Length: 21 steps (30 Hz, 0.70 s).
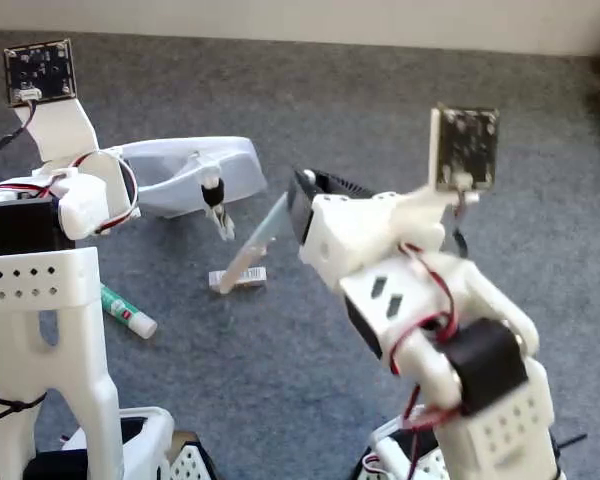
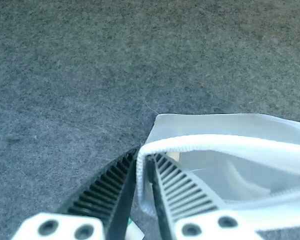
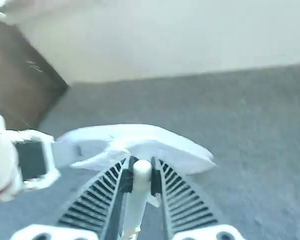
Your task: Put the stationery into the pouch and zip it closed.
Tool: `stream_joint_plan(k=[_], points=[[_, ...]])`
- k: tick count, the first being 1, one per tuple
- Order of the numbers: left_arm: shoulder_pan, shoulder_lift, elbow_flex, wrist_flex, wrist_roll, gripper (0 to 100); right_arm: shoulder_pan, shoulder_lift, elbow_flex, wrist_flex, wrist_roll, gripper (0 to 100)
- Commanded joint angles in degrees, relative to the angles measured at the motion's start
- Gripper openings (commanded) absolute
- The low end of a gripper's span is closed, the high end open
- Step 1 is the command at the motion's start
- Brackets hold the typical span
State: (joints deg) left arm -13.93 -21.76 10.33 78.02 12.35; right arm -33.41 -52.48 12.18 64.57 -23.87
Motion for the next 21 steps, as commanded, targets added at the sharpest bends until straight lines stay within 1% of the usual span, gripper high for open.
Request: stream_joint_plan(k=[1, 4, 8, 21], points=[[-0.1, 2.1, 2.6, 0.0, 0.7, 1, -1.7, -2.9, -0.3, -6.2, 0.9, 0.5], [-0.1, 2.1, 2.6, 0.0, 0.7, 1, -1.7, -2.9, -0.3, -10.6, 1.4, 0.5], [-0.1, 2.1, 2.6, 0.0, 0.7, 1, -1.7, -2.9, -0.3, -16.0, 5.8, 0.5], [-0.2, 2.1, 2.6, 0.0, 0.7, 1, -1.7, -2.8, -0.3, -32.2, 6.1, 0.5]])
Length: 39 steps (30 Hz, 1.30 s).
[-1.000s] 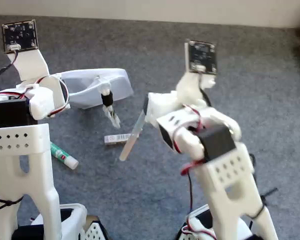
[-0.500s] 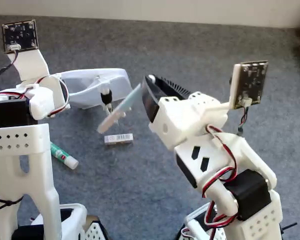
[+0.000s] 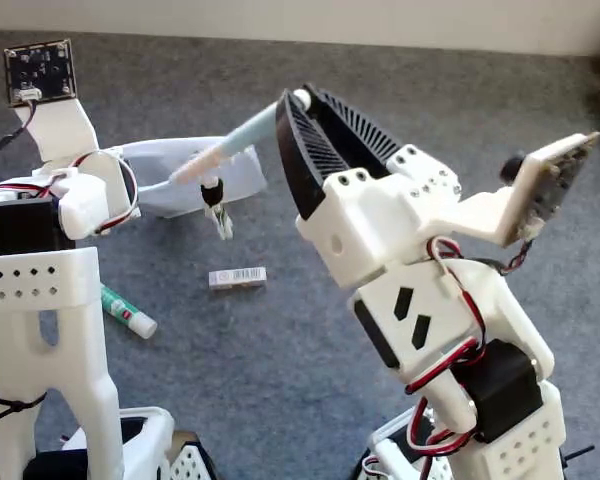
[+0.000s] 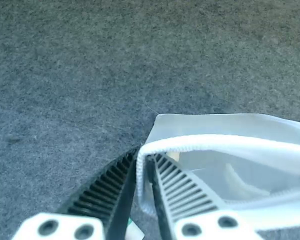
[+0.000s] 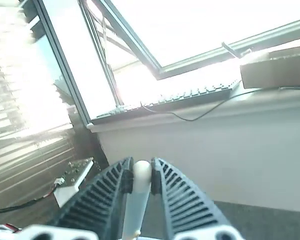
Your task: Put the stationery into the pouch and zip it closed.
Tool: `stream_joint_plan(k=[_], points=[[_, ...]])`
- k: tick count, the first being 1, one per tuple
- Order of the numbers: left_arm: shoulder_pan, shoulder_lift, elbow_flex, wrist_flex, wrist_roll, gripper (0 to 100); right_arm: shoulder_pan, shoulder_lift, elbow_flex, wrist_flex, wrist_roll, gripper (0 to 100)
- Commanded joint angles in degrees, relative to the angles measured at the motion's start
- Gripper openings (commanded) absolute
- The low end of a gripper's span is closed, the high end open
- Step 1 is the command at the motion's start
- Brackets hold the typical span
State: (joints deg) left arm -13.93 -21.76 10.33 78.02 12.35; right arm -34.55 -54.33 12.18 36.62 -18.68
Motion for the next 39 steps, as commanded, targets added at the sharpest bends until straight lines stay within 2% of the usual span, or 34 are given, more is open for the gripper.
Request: stream_joint_plan(k=[1, 13, 15, 19, 29, 39], points=[[-0.2, 2.1, 2.6, 0.0, 0.7, 1, -0.6, -0.8, -0.3, -5.9, 0.9, 0.5], [-0.4, 2.1, 2.6, 0.0, 0.7, 1, -0.6, 10.2, -0.8, -16.1, 1.0, 0.5], [-0.4, 2.1, 2.6, 0.0, 0.7, 1, -0.6, 11.3, -0.8, -16.1, 1.6, 0.5], [-0.4, 2.1, 2.6, 0.0, 0.7, 1, -0.8, 11.7, -0.5, -16.1, 8.6, 0.5], [-0.4, 2.1, 2.6, -0.1, 0.7, 1, -6.5, 12.3, 0.6, -13.5, 16.6, 0.5], [-0.4, 2.1, 2.6, -0.1, 0.7, 1, -6.5, 12.4, 2.1, -13.4, 17.6, 0.5]])
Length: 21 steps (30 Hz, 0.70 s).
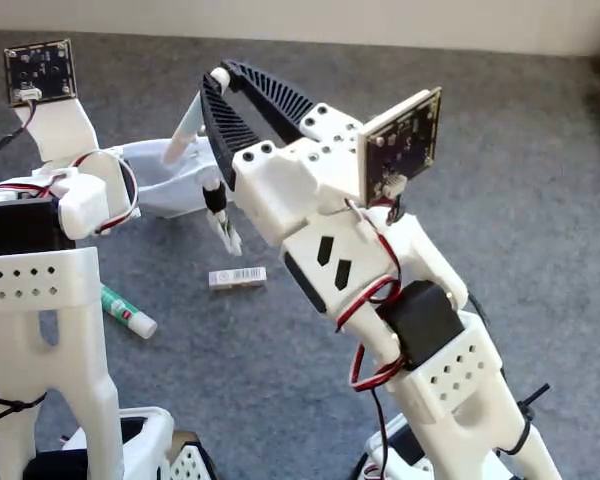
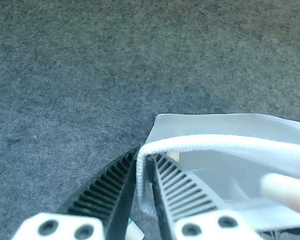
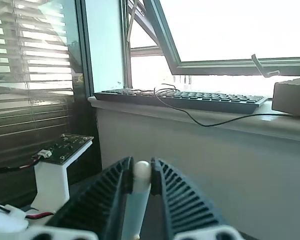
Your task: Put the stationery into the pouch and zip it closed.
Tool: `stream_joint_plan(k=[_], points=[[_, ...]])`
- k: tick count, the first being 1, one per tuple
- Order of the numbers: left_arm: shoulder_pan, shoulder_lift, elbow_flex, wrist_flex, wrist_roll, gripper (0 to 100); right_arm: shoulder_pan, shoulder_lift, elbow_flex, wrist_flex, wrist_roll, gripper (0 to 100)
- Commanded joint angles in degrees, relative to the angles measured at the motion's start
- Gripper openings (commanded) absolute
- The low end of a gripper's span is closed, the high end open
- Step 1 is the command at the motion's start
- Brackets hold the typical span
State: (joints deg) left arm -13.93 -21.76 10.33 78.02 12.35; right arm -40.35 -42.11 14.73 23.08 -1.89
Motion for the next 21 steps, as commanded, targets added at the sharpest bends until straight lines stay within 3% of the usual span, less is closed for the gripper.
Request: stream_joint_plan(k=[1, 9, 21], points=[[-0.4, 2.1, 2.6, -0.1, 0.7, 1, -0.7, 0.1, -0.5, 0.1, 0.8, 0.5], [-0.5, 2.1, 2.6, -0.1, 0.7, 1, -1.8, 0.1, 4.9, -0.2, 11.7, 0.5], [-0.5, 2.1, 2.6, 0.0, 0.7, 1, -2.8, -0.5, 5.2, 0.0, 12.0, 1.5]])
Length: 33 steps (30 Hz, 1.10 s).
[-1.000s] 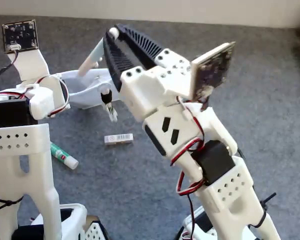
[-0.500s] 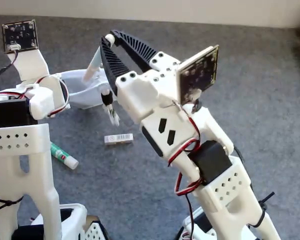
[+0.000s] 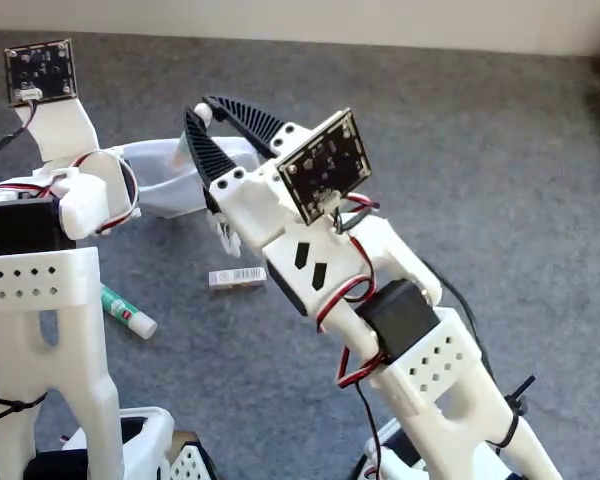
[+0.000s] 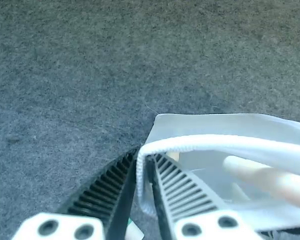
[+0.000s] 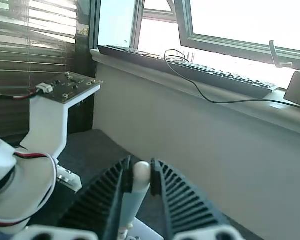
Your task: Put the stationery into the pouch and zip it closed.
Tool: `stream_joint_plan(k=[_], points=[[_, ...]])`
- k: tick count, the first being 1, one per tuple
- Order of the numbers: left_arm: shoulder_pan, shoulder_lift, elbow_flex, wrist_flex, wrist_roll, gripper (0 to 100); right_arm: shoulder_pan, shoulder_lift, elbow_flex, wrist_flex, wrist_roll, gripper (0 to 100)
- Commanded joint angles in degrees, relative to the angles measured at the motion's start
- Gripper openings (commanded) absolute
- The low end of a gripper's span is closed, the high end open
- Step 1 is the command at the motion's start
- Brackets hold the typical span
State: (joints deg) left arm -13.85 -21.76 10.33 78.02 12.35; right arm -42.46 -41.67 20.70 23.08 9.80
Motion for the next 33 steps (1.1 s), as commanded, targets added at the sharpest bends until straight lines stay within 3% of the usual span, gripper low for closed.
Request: stream_joint_plan(k=[1, 9, 33], points=[[-0.6, 2.1, 2.6, 0.0, 0.7, 1, -0.7, -0.9, -0.7, 0.0, 0.4, 2.7], [-0.6, 2.1, 2.6, 0.0, 0.6, 1, -0.3, -0.9, -0.6, 0.0, -8.3, 22.9], [-2.2, 2.1, 2.3, 0.0, 0.6, 1, 0.3, -0.9, -0.5, 0.0, -8.3, 23.1]])
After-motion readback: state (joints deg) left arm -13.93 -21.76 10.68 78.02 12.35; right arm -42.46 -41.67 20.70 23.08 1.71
